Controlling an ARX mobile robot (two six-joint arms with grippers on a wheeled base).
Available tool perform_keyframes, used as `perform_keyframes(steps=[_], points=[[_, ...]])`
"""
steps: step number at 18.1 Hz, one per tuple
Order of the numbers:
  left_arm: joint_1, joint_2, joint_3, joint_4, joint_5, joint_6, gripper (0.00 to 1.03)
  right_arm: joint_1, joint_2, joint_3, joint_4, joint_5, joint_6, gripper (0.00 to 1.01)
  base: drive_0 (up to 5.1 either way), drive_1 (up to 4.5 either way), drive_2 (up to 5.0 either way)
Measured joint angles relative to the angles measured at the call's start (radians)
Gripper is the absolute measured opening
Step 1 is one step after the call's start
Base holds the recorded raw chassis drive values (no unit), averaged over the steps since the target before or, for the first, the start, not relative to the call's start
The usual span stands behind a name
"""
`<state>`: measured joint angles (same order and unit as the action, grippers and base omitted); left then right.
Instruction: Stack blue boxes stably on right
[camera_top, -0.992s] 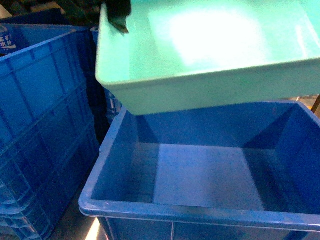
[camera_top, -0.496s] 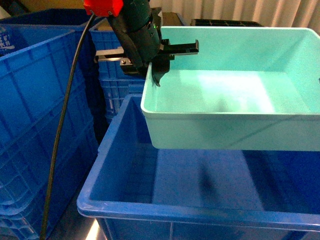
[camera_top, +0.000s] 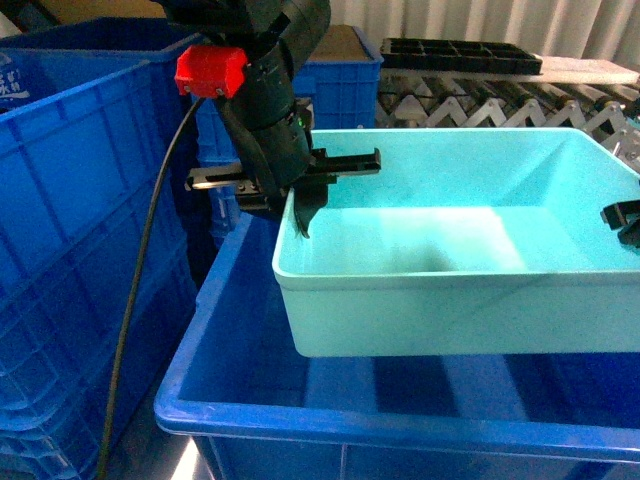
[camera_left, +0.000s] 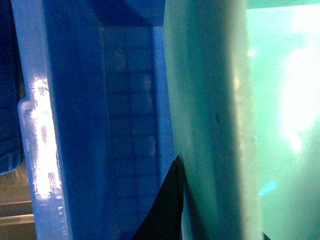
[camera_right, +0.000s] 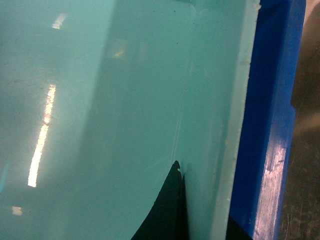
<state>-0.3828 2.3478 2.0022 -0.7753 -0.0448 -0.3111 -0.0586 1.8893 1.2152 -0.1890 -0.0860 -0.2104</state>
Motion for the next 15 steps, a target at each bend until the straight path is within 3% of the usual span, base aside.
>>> perform_keyframes(steps=[15], points=[[-0.008,-0.011,-0.019,0.026,-0.005,-0.003,0.05,0.001,-0.026,-0.050,0.066,0.022,-0.005,0.02,0.0,0.00,0.0]])
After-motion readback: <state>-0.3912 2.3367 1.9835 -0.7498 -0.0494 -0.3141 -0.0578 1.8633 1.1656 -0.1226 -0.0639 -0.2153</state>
